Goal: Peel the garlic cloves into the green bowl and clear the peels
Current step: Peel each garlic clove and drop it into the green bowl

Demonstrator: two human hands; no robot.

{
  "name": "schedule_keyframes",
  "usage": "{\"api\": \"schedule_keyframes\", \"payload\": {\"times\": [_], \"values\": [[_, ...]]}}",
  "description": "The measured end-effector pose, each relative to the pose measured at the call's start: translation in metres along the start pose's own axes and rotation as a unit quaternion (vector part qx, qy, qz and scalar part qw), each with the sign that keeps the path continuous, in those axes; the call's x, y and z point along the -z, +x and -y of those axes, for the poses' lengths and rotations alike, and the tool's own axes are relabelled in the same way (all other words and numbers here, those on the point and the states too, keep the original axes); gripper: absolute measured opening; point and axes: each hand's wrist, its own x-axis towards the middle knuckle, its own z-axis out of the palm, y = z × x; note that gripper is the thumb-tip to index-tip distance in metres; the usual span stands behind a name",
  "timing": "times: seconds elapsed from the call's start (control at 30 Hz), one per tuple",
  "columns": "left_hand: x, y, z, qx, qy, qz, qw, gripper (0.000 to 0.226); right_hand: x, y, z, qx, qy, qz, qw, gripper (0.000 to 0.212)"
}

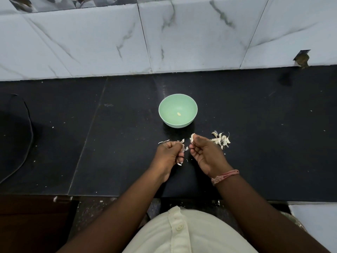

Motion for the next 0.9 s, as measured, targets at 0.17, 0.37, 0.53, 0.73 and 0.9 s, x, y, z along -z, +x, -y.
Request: {"api": "schedule_keyframes", "payload": {"times": [0.17,0.37,0.53,0.73,0.9], "values": [[0.006,-0.002,-0.004,-0.007,-0.058,-0.008,0.998,0.016,0.001,-0.009,-0.003,0.116,-0.19,-0.004,0.975,0.01],[0.002,-0.005,-0.006,-0.048,-0.01,-0.03,0.998,0.011,-0.003,-0.01,-0.005,0.168,-0.245,0.008,0.955,0.009],[0.001,-0.005,-0.008,-0.078,-0.016,-0.048,0.996,0.008,-0.004,-0.008,-0.006,0.145,-0.225,0.012,0.963,0.014],[0.0,-0.003,-0.01,-0.089,-0.048,-0.023,0.995,0.016,-0.007,-0.008,-0.003,0.127,-0.19,0.034,0.973,0.016],[0.001,-0.003,-0.011,-0.078,-0.088,-0.013,0.993,0.012,-0.005,-0.006,0.001,0.161,-0.229,0.034,0.959,0.015]]}}
